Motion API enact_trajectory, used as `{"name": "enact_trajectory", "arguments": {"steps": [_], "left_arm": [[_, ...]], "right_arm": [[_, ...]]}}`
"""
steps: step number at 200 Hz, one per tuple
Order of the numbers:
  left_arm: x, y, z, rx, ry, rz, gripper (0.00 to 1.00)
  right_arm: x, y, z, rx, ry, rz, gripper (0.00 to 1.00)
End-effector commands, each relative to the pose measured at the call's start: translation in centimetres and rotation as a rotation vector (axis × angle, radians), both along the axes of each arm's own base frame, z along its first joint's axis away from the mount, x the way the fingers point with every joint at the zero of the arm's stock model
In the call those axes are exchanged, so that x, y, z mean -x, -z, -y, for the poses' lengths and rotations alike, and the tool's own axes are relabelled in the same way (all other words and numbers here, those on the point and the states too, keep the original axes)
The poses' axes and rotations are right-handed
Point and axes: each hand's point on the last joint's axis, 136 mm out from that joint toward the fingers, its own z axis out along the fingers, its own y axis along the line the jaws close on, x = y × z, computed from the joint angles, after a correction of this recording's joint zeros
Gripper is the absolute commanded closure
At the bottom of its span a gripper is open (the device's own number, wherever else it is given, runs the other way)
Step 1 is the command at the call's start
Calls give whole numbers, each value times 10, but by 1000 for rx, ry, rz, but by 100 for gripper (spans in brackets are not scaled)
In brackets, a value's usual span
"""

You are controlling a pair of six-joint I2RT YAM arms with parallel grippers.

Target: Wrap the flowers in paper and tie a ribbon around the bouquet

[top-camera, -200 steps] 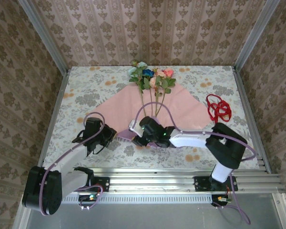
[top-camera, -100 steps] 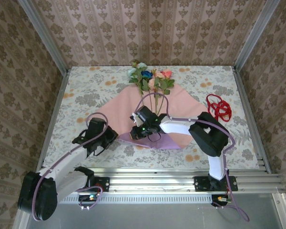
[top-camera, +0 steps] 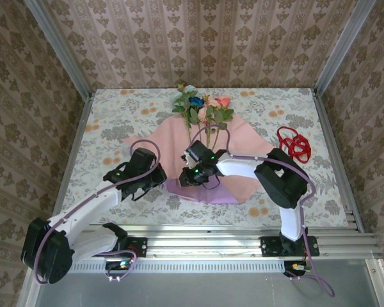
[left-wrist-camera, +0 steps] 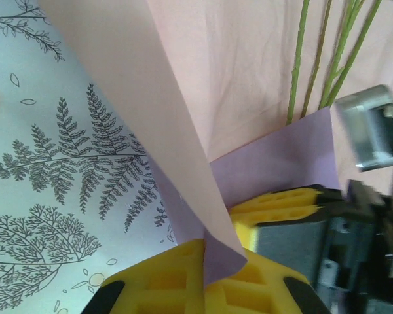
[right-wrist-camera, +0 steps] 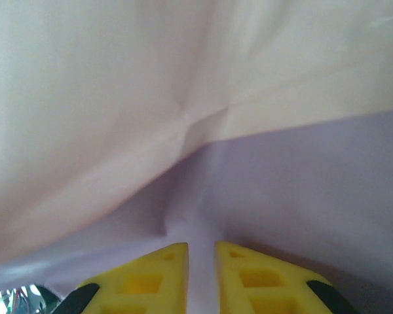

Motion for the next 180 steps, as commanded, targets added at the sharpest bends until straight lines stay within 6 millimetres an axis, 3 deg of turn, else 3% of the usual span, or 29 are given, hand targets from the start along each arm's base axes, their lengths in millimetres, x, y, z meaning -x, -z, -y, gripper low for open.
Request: {"name": "enact_trajectory", "arguments": {"steps": [1, 39, 64, 109, 129, 157, 180], "left_arm": [[-3, -6, -2, -75, 45, 32, 100], [-5, -10, 1, -72, 50, 37, 100], [-4, -8, 1, -74, 47, 31, 100], [-3, -13, 3, -73, 50, 33, 100], [-1, -17, 2, -81, 60, 40, 100], [3, -21, 8, -100, 109, 50, 100], [5, -21, 16, -126, 159, 51, 100]], "right_arm": [[15, -14, 14, -1, 6, -46, 84], [43, -17, 1, -39, -52, -115, 91], [54, -6, -11, -22, -83, -146, 92], [46, 35, -1, 95, -22, -199, 92], [47, 45, 4, 126, -7, -214, 91], [48, 41, 7, 116, 2, -208, 86], [43, 24, 9, 79, 16, -181, 80]]}}
